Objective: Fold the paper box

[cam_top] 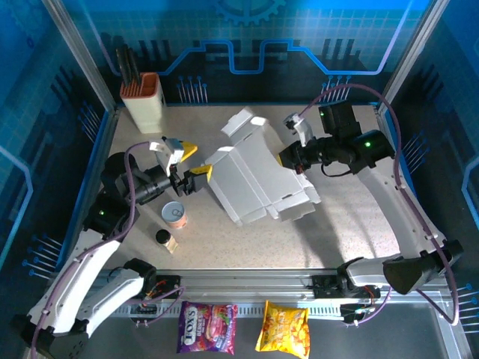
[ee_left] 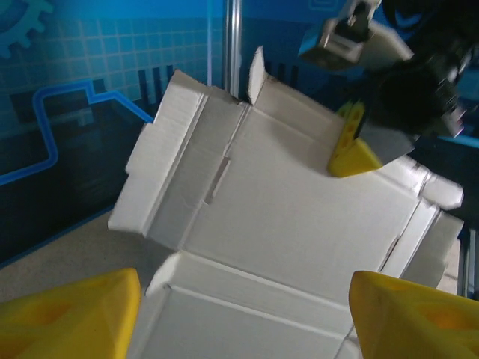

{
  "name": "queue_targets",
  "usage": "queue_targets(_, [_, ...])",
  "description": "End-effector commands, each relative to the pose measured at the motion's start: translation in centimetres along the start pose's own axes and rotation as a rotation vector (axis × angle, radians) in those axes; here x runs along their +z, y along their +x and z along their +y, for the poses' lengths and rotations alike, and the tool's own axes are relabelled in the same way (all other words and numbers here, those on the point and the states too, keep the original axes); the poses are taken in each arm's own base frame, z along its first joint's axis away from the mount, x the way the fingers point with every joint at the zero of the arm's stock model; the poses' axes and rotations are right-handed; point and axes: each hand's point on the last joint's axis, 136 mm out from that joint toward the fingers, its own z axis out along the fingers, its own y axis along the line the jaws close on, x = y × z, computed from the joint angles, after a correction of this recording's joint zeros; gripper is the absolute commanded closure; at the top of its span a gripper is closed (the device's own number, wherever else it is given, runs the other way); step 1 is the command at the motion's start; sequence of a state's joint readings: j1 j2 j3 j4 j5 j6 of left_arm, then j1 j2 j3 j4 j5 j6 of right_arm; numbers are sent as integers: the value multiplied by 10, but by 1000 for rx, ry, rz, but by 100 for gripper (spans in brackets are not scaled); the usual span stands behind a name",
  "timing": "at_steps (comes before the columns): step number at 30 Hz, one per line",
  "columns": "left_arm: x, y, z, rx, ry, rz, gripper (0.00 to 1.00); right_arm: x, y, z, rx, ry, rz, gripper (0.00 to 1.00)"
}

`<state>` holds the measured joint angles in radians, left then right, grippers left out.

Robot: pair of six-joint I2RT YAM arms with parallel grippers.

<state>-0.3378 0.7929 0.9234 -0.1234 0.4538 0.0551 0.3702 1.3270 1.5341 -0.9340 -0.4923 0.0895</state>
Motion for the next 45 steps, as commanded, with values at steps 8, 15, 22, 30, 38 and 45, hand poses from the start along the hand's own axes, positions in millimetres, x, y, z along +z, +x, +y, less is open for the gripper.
queue_targets(8, [38, 33, 30, -428, -67, 134, 24, 39, -6, -51, 493, -163, -255, 100])
queue_targets(15, [72, 94, 40, -691, -61, 271, 28, 86, 37, -81, 600, -160, -160, 100])
queue_targets(22, [85, 158, 40, -773, -105, 408, 32, 116, 91, -109, 672, -63, -6, 100])
queue_targets(30, [85, 224, 27, -829, -138, 568, 38, 118, 131, -130, 657, 106, 137, 100])
queue_targets(38, [84, 278, 4, -878, -139, 716, 47, 105, 144, -138, 525, 299, 275, 100])
queue_targets(45, [78, 317, -13, -916, -158, 832, 57, 96, 152, -138, 373, 474, 420, 100])
